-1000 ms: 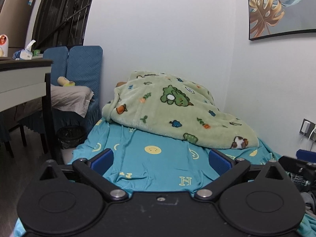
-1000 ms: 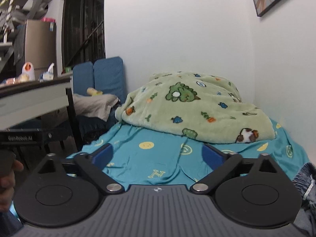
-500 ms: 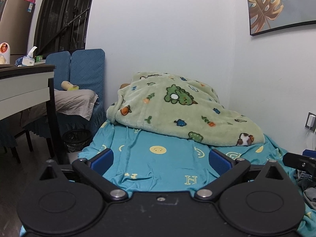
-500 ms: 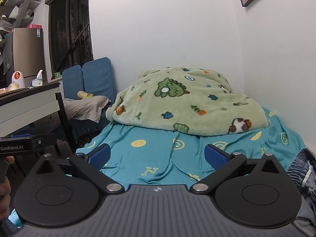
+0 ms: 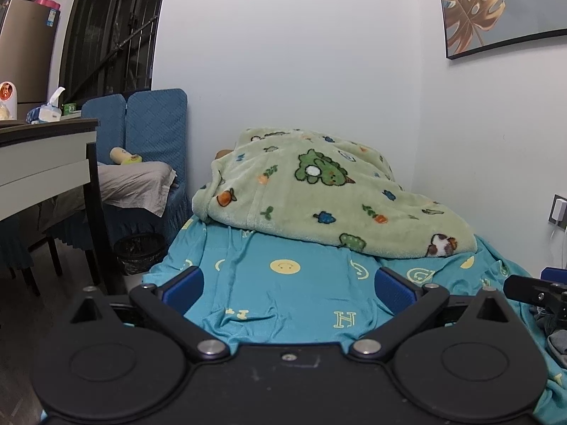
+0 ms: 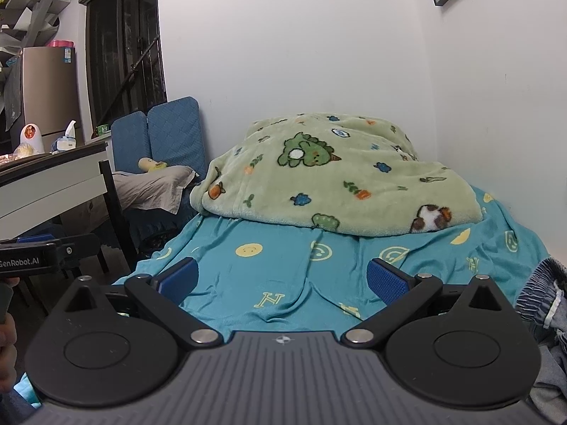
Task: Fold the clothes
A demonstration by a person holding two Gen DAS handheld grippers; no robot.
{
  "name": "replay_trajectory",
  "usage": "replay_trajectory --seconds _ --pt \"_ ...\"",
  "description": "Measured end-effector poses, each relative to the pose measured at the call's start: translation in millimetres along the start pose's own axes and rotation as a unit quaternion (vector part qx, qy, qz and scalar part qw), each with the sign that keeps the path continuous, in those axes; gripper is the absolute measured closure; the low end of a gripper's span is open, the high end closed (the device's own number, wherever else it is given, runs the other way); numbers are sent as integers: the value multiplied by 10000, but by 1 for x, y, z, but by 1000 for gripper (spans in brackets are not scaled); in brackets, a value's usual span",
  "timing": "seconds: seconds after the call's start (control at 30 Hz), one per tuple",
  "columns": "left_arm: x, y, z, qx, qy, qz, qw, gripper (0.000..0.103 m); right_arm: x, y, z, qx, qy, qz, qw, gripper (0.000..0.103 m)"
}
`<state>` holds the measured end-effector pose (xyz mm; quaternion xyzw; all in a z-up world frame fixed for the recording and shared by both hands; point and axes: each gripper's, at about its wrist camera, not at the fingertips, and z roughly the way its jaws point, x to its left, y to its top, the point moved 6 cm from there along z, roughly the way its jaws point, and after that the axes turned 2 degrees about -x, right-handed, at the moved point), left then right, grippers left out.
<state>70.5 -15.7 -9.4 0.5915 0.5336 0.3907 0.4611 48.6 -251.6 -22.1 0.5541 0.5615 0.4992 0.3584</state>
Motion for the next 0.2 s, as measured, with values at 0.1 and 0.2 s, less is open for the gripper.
replay_trajectory --seconds 0.1,0.2 --pt "0 0 0 -7 19 23 10000 0 0 -1 0 13 2 7 10000 0" --pt "0 0 2 23 29 21 10000 0 0 -1 0 15 4 14 10000 0"
